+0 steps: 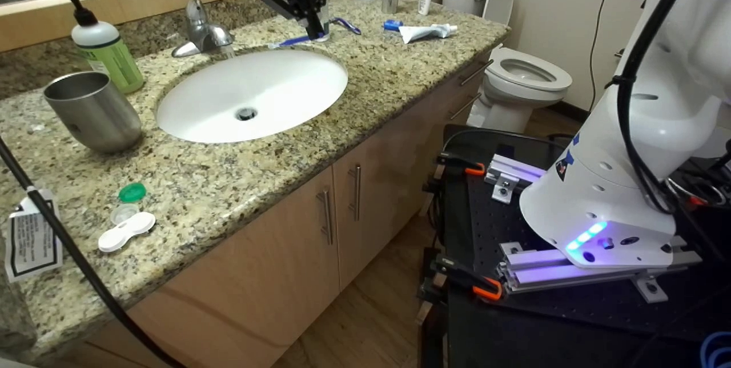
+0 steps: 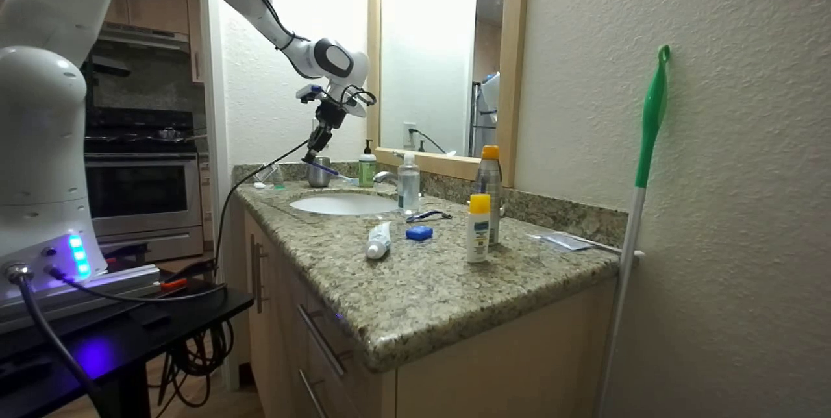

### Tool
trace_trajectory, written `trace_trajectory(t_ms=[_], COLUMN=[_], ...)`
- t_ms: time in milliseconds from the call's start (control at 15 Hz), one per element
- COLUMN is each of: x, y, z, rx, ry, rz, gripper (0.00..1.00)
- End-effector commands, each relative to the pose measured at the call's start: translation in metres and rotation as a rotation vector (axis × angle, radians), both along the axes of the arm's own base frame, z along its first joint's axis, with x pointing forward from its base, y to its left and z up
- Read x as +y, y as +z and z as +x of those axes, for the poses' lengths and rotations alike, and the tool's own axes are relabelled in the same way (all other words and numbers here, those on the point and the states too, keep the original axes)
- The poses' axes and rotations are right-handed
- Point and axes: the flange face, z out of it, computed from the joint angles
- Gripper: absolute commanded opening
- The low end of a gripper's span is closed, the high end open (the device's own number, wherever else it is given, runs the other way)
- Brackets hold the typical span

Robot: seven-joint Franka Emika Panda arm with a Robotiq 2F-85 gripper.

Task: Open the tap,wet the toothbrush then close the tap

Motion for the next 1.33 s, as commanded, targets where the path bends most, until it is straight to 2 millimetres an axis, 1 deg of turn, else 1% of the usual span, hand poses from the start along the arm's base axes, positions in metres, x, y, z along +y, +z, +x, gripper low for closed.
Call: trace_trajectory(t_ms=[0,67,200,267,333,533,600,667,733,1000,1267], x=[-0.008,-0.004,0.004,0.0,0.002,0.001,0.001,-0.004,-0.005,0.0,-0.003], y=[-0.011,-0.01,-0.007,-0.014,-0.013,-0.014,-0.013,-0.018,-0.024,-0.034,-0.046], z=[0.041,0.047,0.05,0.045,0.047,0.046,0.046,0.05,0.057,0.078,0.097], rx=[0.015,0.002,-0.021,-0.016,-0.019,-0.019,-0.019,-0.011,-0.019,-0.047,-0.08], ry=[0.066,0.085,0.144,0.086,0.092,0.089,0.088,0.083,0.085,0.096,0.101], rz=[-0.048,-0.043,-0.025,-0.035,-0.034,-0.035,-0.035,-0.044,-0.056,-0.085,-0.1], gripper=[0.02,0.02,0.02,0.02,0.09,0.09,0.02,0.02,0.02,0.02,0.02])
